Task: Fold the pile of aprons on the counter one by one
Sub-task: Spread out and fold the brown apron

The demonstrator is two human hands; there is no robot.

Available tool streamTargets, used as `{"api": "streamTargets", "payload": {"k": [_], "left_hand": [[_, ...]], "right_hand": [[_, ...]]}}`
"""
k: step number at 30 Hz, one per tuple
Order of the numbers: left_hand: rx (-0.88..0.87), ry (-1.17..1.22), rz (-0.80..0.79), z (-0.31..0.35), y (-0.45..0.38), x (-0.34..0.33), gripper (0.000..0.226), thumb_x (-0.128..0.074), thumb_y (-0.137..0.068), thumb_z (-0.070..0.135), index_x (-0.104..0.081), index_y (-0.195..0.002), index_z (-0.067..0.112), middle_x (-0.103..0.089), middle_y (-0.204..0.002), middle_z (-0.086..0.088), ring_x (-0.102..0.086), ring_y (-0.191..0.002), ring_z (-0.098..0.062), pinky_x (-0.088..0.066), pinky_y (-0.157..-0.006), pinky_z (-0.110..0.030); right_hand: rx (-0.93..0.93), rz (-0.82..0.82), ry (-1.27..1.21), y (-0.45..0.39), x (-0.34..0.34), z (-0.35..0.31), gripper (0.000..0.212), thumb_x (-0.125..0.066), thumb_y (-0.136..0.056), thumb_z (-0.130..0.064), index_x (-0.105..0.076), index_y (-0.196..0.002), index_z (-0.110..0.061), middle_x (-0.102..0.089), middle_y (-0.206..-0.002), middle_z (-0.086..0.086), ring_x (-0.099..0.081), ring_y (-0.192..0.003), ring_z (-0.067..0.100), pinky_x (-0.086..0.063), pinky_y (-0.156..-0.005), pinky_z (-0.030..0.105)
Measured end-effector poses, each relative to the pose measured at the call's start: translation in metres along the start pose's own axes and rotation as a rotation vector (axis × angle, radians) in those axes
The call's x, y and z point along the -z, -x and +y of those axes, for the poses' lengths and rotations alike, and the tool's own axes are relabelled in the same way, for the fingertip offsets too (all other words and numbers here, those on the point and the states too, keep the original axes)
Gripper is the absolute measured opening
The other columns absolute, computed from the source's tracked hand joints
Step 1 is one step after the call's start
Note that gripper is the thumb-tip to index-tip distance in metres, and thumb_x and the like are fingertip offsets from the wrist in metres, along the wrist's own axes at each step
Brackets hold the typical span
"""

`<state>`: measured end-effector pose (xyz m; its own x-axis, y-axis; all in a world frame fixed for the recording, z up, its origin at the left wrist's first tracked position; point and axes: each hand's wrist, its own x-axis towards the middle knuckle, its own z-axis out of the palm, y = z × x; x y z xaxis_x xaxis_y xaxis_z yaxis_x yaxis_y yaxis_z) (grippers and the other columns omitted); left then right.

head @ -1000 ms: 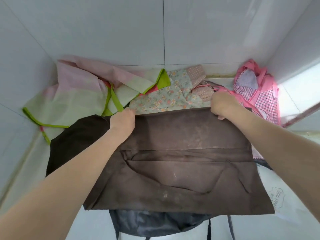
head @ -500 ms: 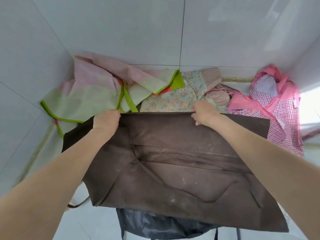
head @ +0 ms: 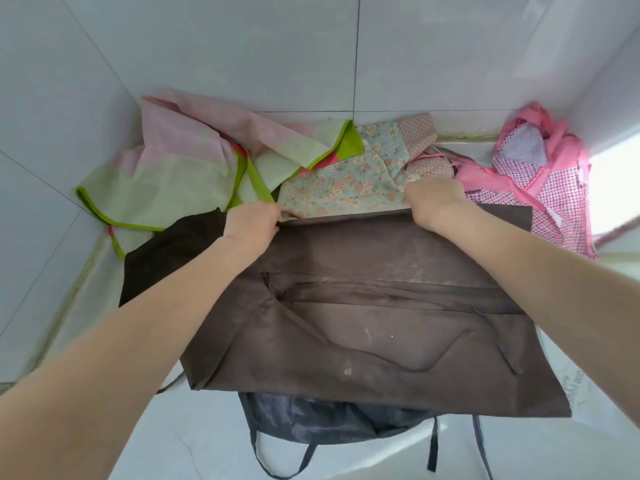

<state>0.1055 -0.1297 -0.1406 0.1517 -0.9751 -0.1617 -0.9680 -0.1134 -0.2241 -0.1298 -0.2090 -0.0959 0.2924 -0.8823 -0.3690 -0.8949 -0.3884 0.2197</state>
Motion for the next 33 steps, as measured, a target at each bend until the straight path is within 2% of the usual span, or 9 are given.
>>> {"api": "streamTargets", "payload": {"k": [5,7,9,12,14,17,26,30,33], "left_hand": [[-0.022,0.055,0.053,-0.005,0.042,0.009,0.023,-0.056,-0.091,0.021,-0.053,-0.111,0.010,-0.060,-0.113,-0.011,-0.059,-0.102,-0.034,-0.046,-0.075,-0.038],[-0.030,0.060,0.062,-0.006,0.068,0.013,0.022,-0.056,-0.090,0.021,-0.052,-0.110,0.011,-0.059,-0.113,-0.010,-0.058,-0.103,-0.034,-0.046,-0.076,-0.038],[-0.061,0.041,0.054,-0.005,0.095,0.010,0.023,-0.056,-0.091,0.022,-0.051,-0.111,0.012,-0.057,-0.117,-0.009,-0.057,-0.106,-0.032,-0.044,-0.077,-0.037],[-0.153,-0.019,-0.012,0.001,0.135,-0.010,0.025,-0.055,-0.092,0.024,-0.047,-0.114,0.015,-0.054,-0.119,-0.006,-0.058,-0.105,-0.030,-0.044,-0.077,-0.036],[-0.195,-0.041,-0.061,0.005,0.157,-0.028,0.024,-0.053,-0.092,0.024,-0.045,-0.113,0.015,-0.052,-0.117,-0.004,-0.060,-0.102,-0.029,-0.045,-0.076,-0.037],[-0.229,-0.059,-0.130,0.014,0.176,-0.048,0.022,-0.051,-0.093,0.022,-0.045,-0.113,0.014,-0.050,-0.117,-0.004,-0.059,-0.101,-0.029,-0.043,-0.071,-0.035],[-0.263,-0.077,-0.297,0.016,0.192,-0.060,0.021,-0.053,-0.091,0.026,-0.049,-0.106,0.013,-0.053,-0.112,-0.005,-0.057,-0.102,-0.026,-0.037,-0.070,-0.030],[-0.267,-0.023,-0.418,0.019,0.189,-0.063,0.023,-0.057,-0.087,0.023,-0.051,-0.106,0.012,-0.052,-0.113,-0.007,-0.051,-0.107,-0.025,-0.043,-0.078,-0.033],[-0.306,-0.001,-0.405,0.026,0.185,-0.064,0.028,-0.059,-0.087,0.024,-0.050,-0.110,0.011,-0.048,-0.113,-0.006,-0.047,-0.110,-0.025,-0.045,-0.085,-0.037]], "right_hand": [[0.002,0.020,0.033,0.038,0.001,0.003,0.034,-0.050,-0.089,0.001,-0.050,-0.121,-0.007,-0.055,-0.116,0.013,-0.053,-0.114,0.033,-0.043,-0.080,0.037],[0.022,-0.029,0.058,0.063,-0.003,0.000,0.010,-0.052,-0.087,0.001,-0.045,-0.088,-0.007,-0.049,-0.084,0.007,-0.055,-0.097,0.032,-0.039,-0.071,0.033],[0.041,-0.060,0.059,0.085,-0.013,-0.004,0.025,-0.052,-0.086,0.000,-0.035,-0.070,-0.007,-0.040,-0.074,0.003,-0.051,-0.086,0.029,-0.036,-0.069,0.031],[0.113,-0.119,0.121,0.120,-0.044,-0.017,0.009,-0.049,-0.090,-0.004,-0.045,-0.092,-0.011,-0.054,-0.103,0.009,-0.056,-0.099,0.030,-0.038,-0.072,0.031],[0.149,-0.132,0.169,0.136,-0.068,-0.022,0.017,-0.046,-0.093,-0.004,-0.049,-0.107,-0.012,-0.053,-0.118,0.011,-0.055,-0.100,0.029,-0.040,-0.075,0.034],[0.172,-0.109,0.190,0.154,-0.098,-0.028,0.029,-0.044,-0.094,-0.005,-0.050,-0.122,-0.009,-0.054,-0.122,0.011,-0.056,-0.109,0.030,-0.044,-0.082,0.036],[0.189,-0.100,0.179,0.173,-0.142,-0.036,0.032,-0.044,-0.094,-0.007,-0.048,-0.126,-0.011,-0.056,-0.120,0.009,-0.057,-0.109,0.029,-0.040,-0.076,0.033],[0.204,-0.205,0.137,0.170,-0.147,-0.032,0.034,-0.045,-0.093,-0.009,-0.046,-0.127,-0.011,-0.049,-0.127,0.012,-0.043,-0.119,0.032,-0.040,-0.095,0.041],[0.225,-0.287,0.095,0.168,-0.149,-0.029,0.031,-0.048,-0.090,-0.008,-0.047,-0.122,-0.009,-0.043,-0.120,0.013,-0.036,-0.120,0.035,-0.037,-0.098,0.049]]}}
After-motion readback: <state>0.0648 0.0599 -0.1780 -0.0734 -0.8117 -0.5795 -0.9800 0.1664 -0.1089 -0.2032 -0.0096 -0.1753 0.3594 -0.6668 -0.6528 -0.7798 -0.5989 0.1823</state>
